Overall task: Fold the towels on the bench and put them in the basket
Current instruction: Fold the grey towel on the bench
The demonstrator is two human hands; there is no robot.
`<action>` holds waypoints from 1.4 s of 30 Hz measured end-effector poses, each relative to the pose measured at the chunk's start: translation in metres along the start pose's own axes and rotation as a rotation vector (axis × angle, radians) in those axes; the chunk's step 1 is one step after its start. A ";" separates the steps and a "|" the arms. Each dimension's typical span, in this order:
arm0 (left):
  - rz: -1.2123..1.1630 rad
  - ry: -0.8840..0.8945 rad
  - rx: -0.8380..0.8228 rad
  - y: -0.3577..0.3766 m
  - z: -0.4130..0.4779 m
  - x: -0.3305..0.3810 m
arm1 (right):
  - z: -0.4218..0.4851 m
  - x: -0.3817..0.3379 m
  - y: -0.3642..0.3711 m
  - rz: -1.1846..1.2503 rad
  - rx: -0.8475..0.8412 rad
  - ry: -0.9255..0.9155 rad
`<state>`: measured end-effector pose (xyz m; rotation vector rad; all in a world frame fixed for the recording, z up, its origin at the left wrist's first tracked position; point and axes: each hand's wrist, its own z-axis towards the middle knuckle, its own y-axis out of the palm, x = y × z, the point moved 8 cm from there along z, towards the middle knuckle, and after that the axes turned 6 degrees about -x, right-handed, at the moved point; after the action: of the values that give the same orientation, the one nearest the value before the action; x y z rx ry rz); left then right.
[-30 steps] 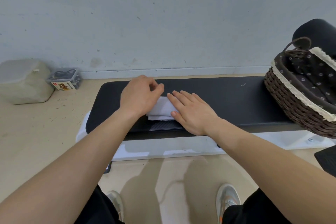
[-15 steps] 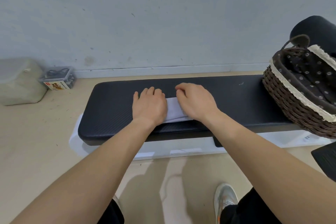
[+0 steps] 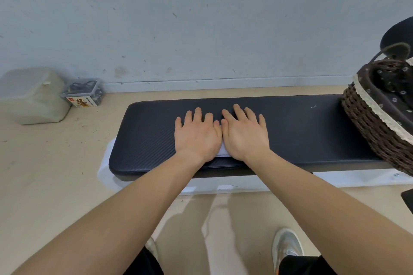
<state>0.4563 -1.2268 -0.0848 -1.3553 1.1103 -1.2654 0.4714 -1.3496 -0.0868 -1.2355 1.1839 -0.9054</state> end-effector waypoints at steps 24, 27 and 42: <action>-0.520 0.316 -0.324 -0.088 -0.075 0.040 | -0.113 0.050 -0.096 0.619 -0.196 -0.125; -0.706 0.329 -0.319 -0.112 -0.080 0.079 | -0.131 0.084 -0.131 0.862 -0.197 -0.071; -1.271 0.263 -0.532 -0.140 -0.029 0.286 | -0.153 0.316 -0.247 0.988 0.249 0.350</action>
<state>0.4450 -1.4901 0.0958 -2.5451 0.7085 -2.1525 0.4067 -1.7239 0.1127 -0.1889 1.6573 -0.4809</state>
